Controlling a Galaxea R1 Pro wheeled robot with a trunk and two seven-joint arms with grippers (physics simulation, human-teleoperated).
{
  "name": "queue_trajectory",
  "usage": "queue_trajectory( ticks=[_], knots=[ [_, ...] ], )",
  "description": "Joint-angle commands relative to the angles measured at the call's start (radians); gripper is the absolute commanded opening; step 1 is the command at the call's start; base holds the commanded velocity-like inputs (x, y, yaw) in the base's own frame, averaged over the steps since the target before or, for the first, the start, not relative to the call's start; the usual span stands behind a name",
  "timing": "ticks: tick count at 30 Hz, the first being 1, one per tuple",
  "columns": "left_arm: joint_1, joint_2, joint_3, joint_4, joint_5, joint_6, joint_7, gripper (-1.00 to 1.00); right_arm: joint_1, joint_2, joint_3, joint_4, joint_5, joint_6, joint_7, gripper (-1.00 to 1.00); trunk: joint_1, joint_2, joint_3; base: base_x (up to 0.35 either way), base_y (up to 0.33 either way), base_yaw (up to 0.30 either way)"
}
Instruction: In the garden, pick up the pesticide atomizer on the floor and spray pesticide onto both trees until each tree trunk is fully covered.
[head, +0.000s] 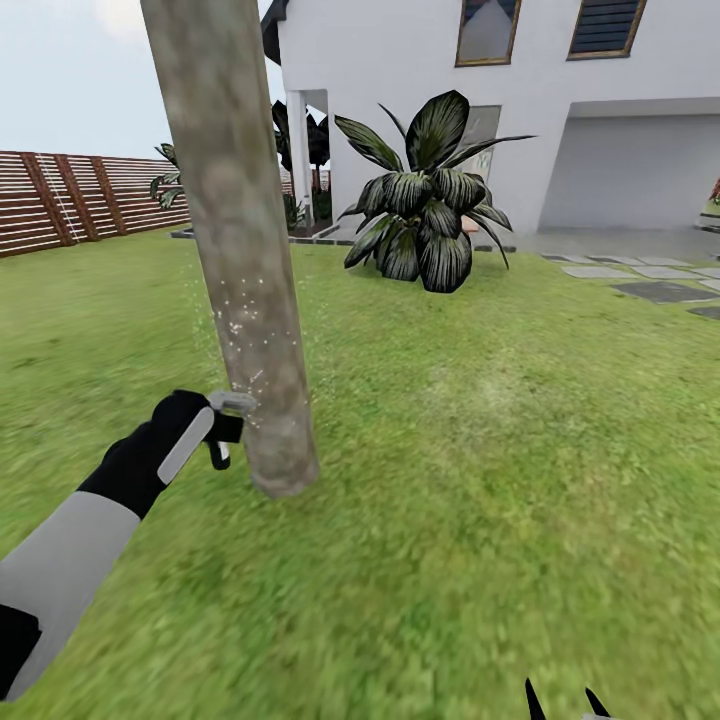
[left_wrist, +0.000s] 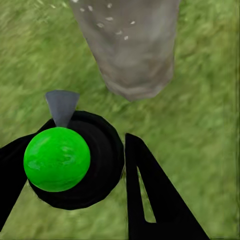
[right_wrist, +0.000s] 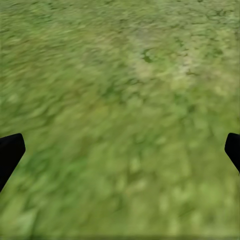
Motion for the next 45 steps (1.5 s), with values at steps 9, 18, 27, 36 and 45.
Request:
queue_trajectory(
  ticks=[9, 18, 27, 36, 45],
  knots=[
    [0.137, -0.012, 0.0, 0.071, -0.009, -0.203, -0.001, -1.0, 0.0, 0.0, 0.0, 0.0, 0.0, 0.0, 0.0, 1.0, 0.0, 0.0, 0.0, 0.056, -0.219, 0.0],
    [0.246, -0.095, 0.007, 0.256, -0.007, -0.483, 0.104, -1.0, 0.0, 0.0, 0.0, 0.0, 0.0, 0.0, 0.0, 1.0, 0.0, 0.0, 0.0, 0.127, -0.269, 0.0],
    [0.252, -0.097, 0.101, 0.255, -0.004, -0.491, 0.175, -1.0, 0.0, 0.001, 0.0, 0.0, 0.0, -0.001, 0.0, 1.0, 0.0, 0.0, 0.0, 0.14, -0.269, 0.141],
    [0.252, -0.102, 0.102, 0.252, -0.005, -0.491, 0.176, -1.0, 0.0, 0.002, 0.0, 0.0, 0.0, -0.002, 0.0, 1.0, 0.0, 0.0, 0.0, 0.03, -0.273, 0.235],
    [0.252, -0.102, 0.102, 0.258, -0.007, -0.49, 0.177, -1.0, 0.0, 0.001, 0.0, 0.0, 0.0, -0.001, 0.0, 1.0, 0.0, 0.0, 0.0, 0.05, -0.276, 0.082]
  ],
)
